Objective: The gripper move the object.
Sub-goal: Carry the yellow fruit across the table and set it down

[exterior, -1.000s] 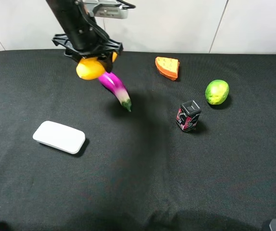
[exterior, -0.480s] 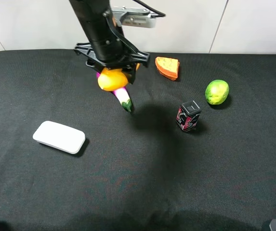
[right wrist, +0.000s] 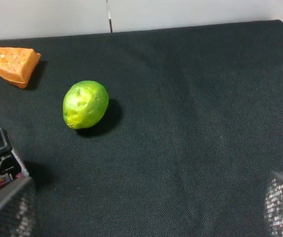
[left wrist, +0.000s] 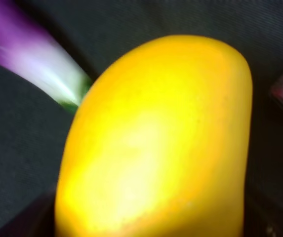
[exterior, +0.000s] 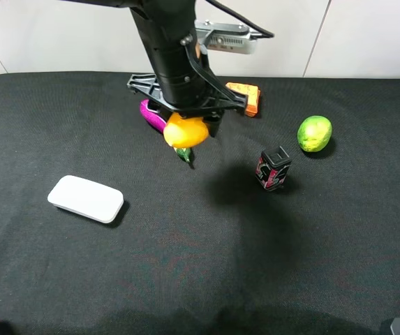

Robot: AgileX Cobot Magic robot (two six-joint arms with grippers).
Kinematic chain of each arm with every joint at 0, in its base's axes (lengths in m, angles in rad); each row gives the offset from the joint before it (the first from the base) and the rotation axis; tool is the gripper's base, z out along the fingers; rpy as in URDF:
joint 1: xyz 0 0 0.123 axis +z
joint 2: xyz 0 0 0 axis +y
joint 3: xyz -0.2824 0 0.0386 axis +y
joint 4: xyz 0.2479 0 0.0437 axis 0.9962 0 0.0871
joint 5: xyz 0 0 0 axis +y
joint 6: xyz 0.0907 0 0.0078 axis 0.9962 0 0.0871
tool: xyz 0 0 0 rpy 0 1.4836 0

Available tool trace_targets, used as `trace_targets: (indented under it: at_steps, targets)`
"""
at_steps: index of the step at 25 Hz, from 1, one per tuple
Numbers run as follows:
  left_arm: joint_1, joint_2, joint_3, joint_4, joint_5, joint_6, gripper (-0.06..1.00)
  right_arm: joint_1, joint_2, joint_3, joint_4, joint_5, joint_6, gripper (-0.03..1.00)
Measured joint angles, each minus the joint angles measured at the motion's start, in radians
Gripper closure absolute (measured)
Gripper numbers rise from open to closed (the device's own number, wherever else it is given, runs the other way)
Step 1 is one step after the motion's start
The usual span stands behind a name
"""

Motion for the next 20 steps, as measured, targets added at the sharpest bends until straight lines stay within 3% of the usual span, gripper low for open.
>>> trace_targets:
  at_steps: [12, 20]
  targets:
    - [-0.109, 0.000, 0.044, 0.097, -0.026, -0.206, 0.34, 0.000, 0.000, 0.000, 0.000, 0.000, 0.000, 0.27]
    - [-0.120, 0.034, 0.074, 0.099, -0.084, -0.235, 0.34, 0.000, 0.000, 0.000, 0.000, 0.000, 0.000, 0.27]
